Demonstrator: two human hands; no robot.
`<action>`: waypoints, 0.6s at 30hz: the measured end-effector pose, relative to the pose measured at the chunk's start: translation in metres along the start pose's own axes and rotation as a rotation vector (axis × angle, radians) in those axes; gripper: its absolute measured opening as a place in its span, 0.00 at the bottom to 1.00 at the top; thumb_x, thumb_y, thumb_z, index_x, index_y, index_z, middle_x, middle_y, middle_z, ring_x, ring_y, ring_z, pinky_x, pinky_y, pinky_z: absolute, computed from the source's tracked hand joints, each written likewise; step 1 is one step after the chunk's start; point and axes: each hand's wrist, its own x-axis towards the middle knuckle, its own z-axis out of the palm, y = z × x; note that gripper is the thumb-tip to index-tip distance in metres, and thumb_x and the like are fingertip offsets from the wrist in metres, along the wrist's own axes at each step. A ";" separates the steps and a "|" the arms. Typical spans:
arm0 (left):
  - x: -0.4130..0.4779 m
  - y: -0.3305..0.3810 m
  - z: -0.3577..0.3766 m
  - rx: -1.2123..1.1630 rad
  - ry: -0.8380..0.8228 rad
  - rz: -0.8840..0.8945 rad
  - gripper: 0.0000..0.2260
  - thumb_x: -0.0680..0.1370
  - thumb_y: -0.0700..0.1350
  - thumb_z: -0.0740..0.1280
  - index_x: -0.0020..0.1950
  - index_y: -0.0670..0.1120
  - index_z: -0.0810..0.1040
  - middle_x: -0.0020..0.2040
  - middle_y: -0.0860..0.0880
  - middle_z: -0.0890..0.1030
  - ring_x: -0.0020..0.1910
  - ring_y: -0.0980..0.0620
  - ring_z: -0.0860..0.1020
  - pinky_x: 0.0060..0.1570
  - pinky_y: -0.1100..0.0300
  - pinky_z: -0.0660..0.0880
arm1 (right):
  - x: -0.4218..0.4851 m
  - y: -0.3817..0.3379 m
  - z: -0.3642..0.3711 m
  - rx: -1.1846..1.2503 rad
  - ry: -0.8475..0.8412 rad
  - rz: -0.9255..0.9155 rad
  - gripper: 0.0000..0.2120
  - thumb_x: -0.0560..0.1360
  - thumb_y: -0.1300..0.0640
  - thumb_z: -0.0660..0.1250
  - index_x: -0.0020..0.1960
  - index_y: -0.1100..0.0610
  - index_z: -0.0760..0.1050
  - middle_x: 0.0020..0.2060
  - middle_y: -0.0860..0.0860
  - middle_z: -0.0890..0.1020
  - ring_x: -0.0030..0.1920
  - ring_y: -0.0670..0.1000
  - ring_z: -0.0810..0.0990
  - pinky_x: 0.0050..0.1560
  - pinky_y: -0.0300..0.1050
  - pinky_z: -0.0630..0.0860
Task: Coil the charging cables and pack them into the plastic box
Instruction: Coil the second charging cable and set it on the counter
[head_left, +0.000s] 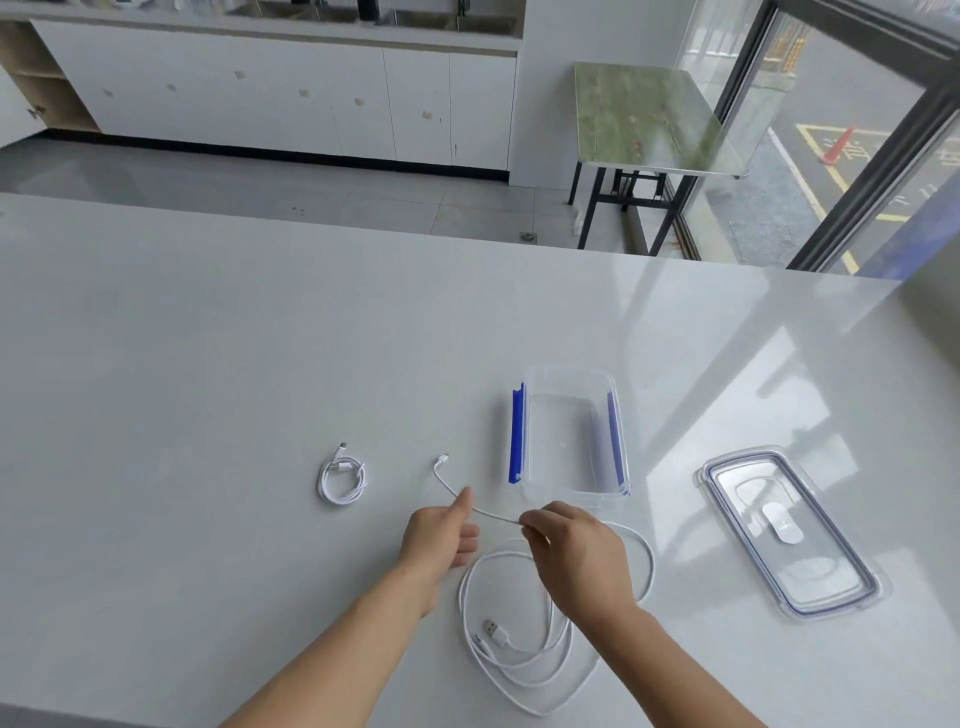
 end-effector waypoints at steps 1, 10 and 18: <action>0.001 0.005 -0.001 -0.135 -0.042 -0.048 0.17 0.80 0.56 0.64 0.51 0.41 0.77 0.47 0.40 0.83 0.42 0.44 0.81 0.43 0.54 0.78 | -0.002 -0.006 -0.007 0.040 0.022 -0.018 0.04 0.70 0.56 0.74 0.42 0.47 0.83 0.33 0.45 0.81 0.33 0.50 0.80 0.25 0.43 0.74; -0.019 0.061 -0.015 -0.787 -0.271 -0.046 0.16 0.83 0.52 0.59 0.49 0.41 0.78 0.35 0.43 0.84 0.36 0.44 0.86 0.35 0.55 0.83 | -0.032 -0.014 -0.052 0.201 0.005 -0.039 0.02 0.73 0.48 0.70 0.43 0.45 0.82 0.34 0.38 0.79 0.42 0.44 0.75 0.38 0.38 0.74; -0.080 0.103 -0.012 -0.666 -0.529 0.144 0.15 0.80 0.48 0.60 0.48 0.41 0.82 0.38 0.43 0.85 0.34 0.45 0.85 0.35 0.56 0.83 | -0.025 0.005 -0.077 0.617 -0.423 0.083 0.08 0.78 0.47 0.69 0.47 0.50 0.82 0.33 0.42 0.80 0.35 0.42 0.79 0.41 0.36 0.75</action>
